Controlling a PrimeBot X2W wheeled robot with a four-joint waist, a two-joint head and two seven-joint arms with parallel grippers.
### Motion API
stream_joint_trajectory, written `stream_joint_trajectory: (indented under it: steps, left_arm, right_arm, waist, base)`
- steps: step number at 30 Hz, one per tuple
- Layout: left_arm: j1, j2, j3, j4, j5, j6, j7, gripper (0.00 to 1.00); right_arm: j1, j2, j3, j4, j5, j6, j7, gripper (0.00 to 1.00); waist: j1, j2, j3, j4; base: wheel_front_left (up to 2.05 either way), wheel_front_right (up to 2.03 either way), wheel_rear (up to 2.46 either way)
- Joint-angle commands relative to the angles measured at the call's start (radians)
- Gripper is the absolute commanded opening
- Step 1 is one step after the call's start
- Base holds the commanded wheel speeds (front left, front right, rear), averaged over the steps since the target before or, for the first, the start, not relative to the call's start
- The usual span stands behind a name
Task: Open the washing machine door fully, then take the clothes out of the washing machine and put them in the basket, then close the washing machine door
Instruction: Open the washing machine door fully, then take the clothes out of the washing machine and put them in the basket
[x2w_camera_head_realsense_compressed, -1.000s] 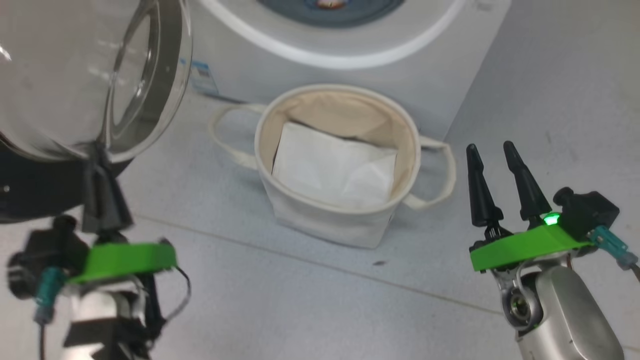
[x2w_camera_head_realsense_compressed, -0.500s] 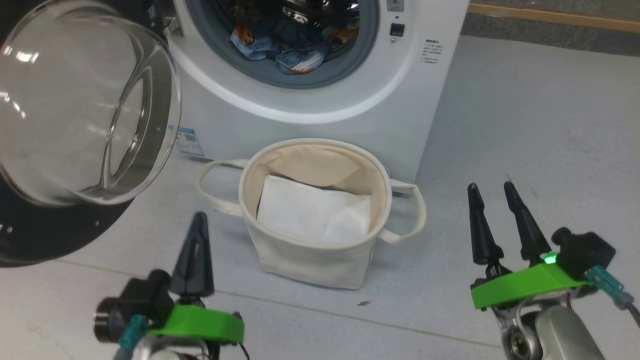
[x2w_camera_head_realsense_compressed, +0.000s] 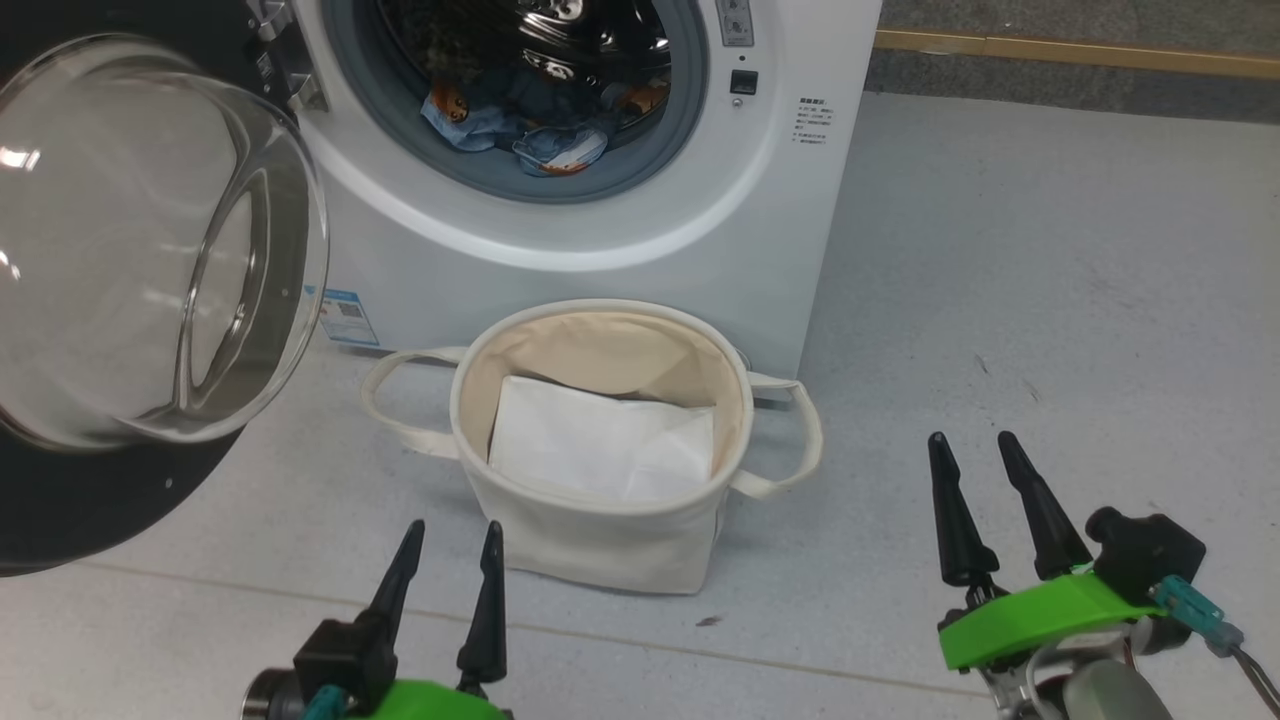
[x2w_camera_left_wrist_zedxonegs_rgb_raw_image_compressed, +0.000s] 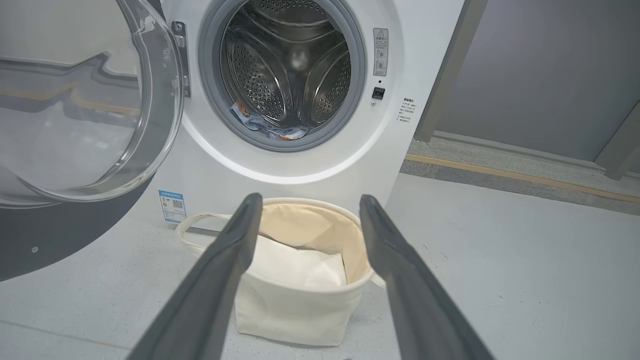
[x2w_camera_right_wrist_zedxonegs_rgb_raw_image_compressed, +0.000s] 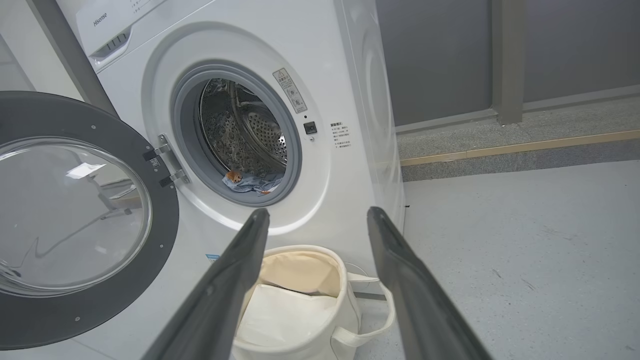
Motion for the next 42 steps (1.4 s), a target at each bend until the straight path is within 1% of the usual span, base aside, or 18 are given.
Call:
stream_joint_trajectory:
  steps: [1,3,14,17,24,32,39,42]
  left_arm:
    - [-0.018,-0.001,0.036,-0.017,0.004,0.003,-0.014,1.00]
    - [-0.016,-0.001,0.032,0.003,0.001,-0.006,-0.018,1.00]
    - [-0.023,-0.008,0.046,0.041,0.020,0.001,-0.034,1.00]
    - [-0.024,-0.012,0.052,0.026,0.028,0.000,-0.034,1.00]
    - [-0.020,-0.014,0.063,-0.017,0.086,0.011,-0.034,1.00]
    - [-0.019,-0.019,0.061,-0.030,0.123,0.000,-0.034,1.00]
    - [-0.018,-0.027,0.054,-0.039,0.090,-0.043,-0.034,1.00]
    - [-0.022,-0.028,0.049,-0.037,0.097,-0.046,-0.034,1.00]
  right_arm:
    - [-0.014,0.005,0.021,-0.028,0.002,0.001,-0.012,1.00]
    - [-0.015,0.005,0.022,-0.026,0.008,0.001,-0.012,1.00]
    - [-0.022,0.005,0.032,-0.025,0.020,0.001,-0.012,1.00]
    - [-0.024,0.005,0.033,-0.026,0.022,0.001,-0.012,1.00]
    - [-0.030,0.005,0.028,-0.027,0.012,0.001,-0.012,1.00]
    - [-0.035,0.005,0.024,-0.019,0.010,0.001,-0.012,1.00]
    - [-0.039,0.005,0.024,-0.013,0.018,0.001,-0.012,1.00]
    - [-0.040,0.005,0.026,-0.010,0.019,0.001,-0.012,1.00]
  waist:
    - [0.0000,-0.0001,-0.001,-0.002]
    - [0.0000,-0.0001,-0.001,-0.004]
    - [0.0000,-0.0001,0.008,-0.005]
    - [0.0000,-0.0001,0.016,-0.006]
    - [0.0000,-0.0001,0.027,-0.006]
    - [0.0000,-0.0001,0.035,-0.008]
    - [0.0000,-0.0001,0.041,-0.007]
    - [0.0000,-0.0001,0.041,-0.005]
  base:
    - [0.00,0.00,0.00]
    - [0.00,0.00,0.00]
    - [0.00,0.00,0.00]
    - [0.00,0.00,0.00]
    - [0.00,0.00,0.00]
    - [0.00,0.00,0.00]
    - [0.09,-0.03,-0.07]
    - [0.65,-0.26,-0.39]
